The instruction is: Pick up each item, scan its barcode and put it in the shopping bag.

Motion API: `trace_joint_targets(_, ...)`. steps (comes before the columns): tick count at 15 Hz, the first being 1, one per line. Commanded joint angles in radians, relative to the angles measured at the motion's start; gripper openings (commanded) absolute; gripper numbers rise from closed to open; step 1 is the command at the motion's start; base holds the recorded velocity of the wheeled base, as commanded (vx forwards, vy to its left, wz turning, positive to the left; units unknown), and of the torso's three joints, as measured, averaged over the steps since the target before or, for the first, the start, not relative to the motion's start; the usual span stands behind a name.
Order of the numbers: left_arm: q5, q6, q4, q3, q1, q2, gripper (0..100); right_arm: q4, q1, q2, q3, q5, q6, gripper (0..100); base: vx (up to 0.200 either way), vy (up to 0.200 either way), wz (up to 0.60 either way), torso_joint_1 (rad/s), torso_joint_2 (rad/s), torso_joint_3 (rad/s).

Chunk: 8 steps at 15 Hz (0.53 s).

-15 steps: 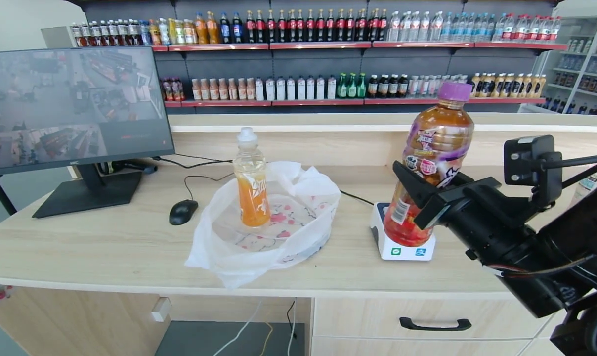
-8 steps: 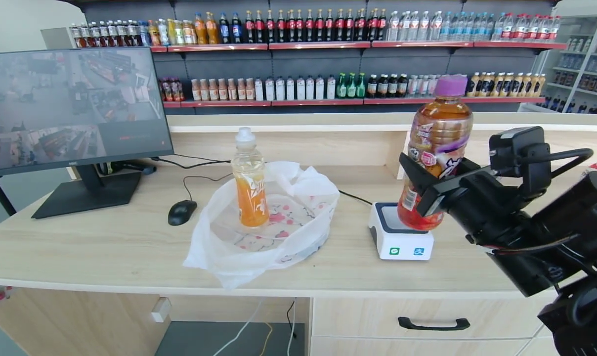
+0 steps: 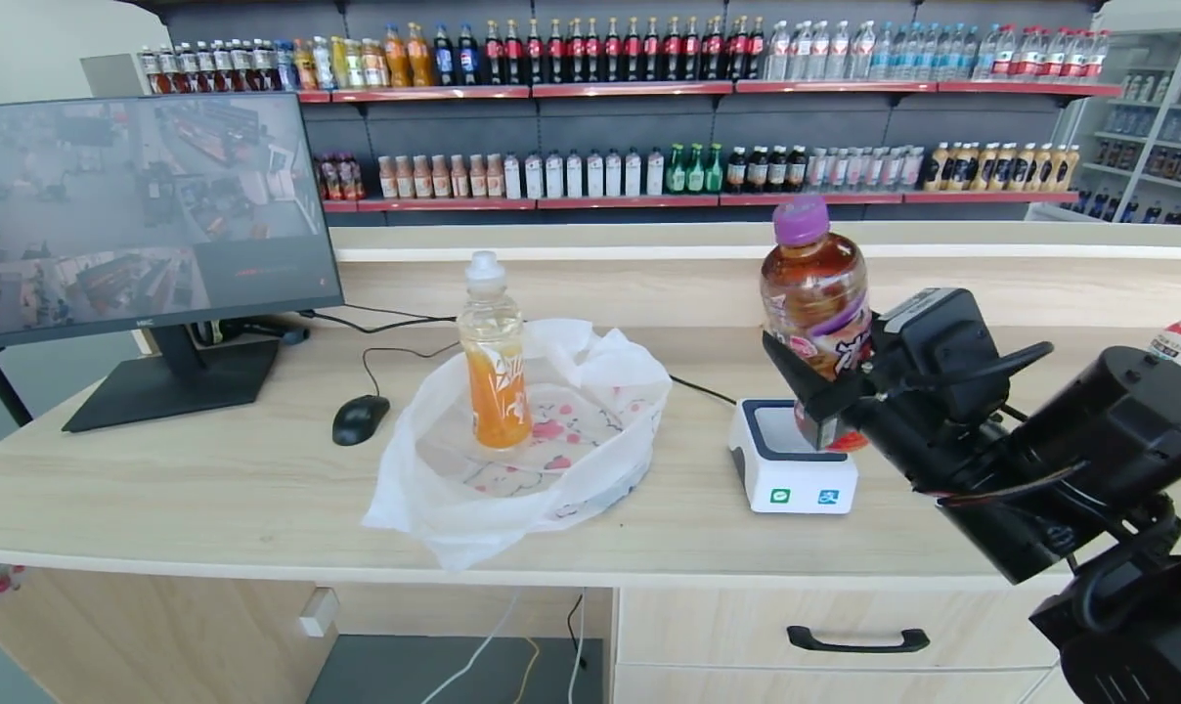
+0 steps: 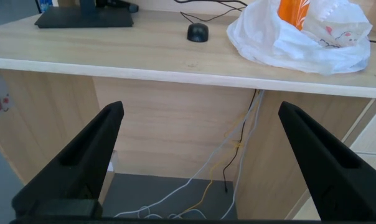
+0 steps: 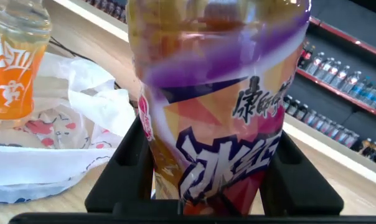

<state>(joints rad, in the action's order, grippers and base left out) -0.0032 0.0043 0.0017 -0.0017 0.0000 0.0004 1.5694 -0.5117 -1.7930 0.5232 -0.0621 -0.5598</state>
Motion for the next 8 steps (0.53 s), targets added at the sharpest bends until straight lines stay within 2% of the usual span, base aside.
trace_joint_targets(1, 0.000, 0.000, 0.000, 0.000, 0.000, 0.000, 100, 0.001, 0.002, -0.008, 0.003, 0.031, -0.034, 0, 0.000, 0.000, 0.00, 0.000, 0.00, 0.000)
trace_joint_targets(7, 0.000, 0.000, 0.000, 0.000, 0.000, 0.000, 100, 0.001, 0.002, -0.008, 0.034, 0.128, -0.143, 0, 0.000, 0.000, 0.00, 0.000, 0.00, 0.000)
trace_joint_targets(8, 0.000, 0.000, 0.000, 0.000, 0.000, 0.000, 100, 0.001, 0.010, -0.014, 0.057, 0.191, -0.189, 0, 0.000, 0.000, 0.00, 0.000, 0.00, 0.000)
